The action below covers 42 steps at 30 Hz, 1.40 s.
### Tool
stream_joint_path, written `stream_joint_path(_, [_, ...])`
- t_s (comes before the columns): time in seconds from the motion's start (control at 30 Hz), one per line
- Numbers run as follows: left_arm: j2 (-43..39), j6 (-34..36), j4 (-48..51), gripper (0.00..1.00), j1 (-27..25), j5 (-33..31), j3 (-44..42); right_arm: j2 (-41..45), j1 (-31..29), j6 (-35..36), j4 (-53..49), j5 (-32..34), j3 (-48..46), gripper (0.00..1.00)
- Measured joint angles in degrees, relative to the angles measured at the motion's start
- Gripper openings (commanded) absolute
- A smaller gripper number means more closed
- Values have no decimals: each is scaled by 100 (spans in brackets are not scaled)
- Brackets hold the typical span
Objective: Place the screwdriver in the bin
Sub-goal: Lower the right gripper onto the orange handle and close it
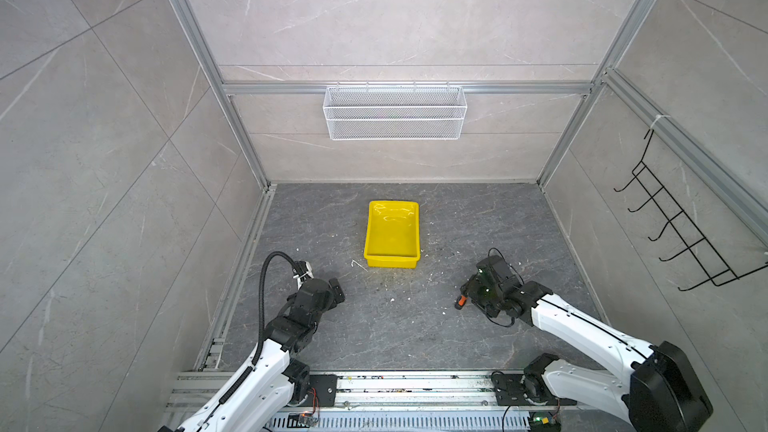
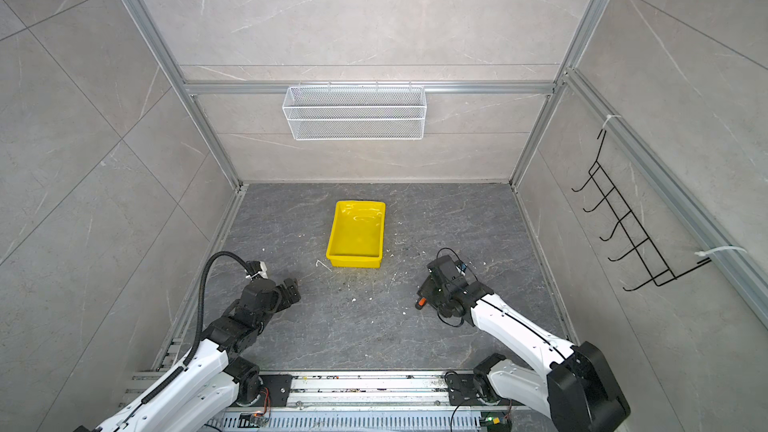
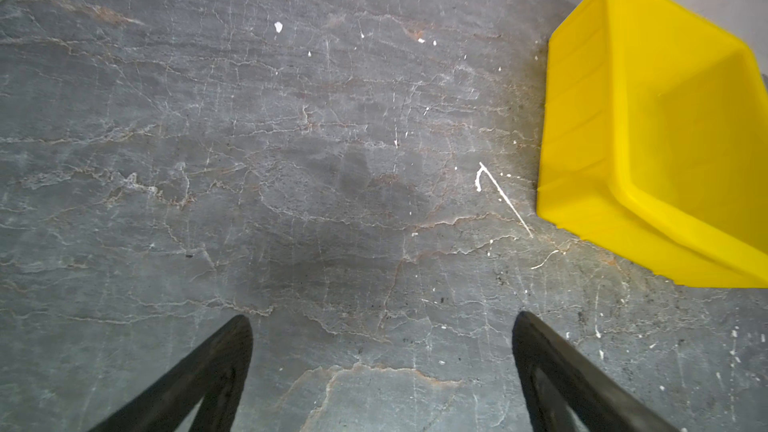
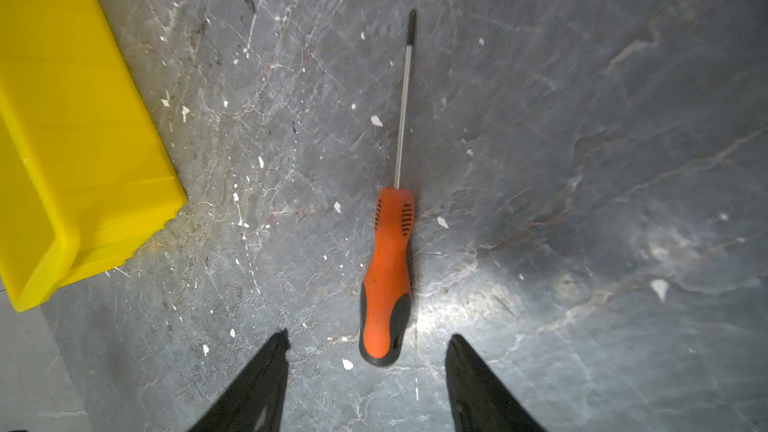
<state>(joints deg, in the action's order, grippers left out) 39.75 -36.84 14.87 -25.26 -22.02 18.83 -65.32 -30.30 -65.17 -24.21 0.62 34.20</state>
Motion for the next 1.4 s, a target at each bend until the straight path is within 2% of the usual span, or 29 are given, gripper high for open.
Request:
stream_joint_path(0.3, [-111,9,-17,99,0,7,-68,-413,-55,-269,118,87,243,51])
stream_joint_path(0.67, [-175,24,-35,99,0,11,-76,-785,-146,-457,310,87,212,49])
stream_joint_path(1.23, [-190,22,-31,99,0,7,-76,-920,-157,-319,151,260,214,49])
stream_joint_path(1.4, [-162,22,-35,99,0,9,-76,-929,-157,-317,162,260,212,45])
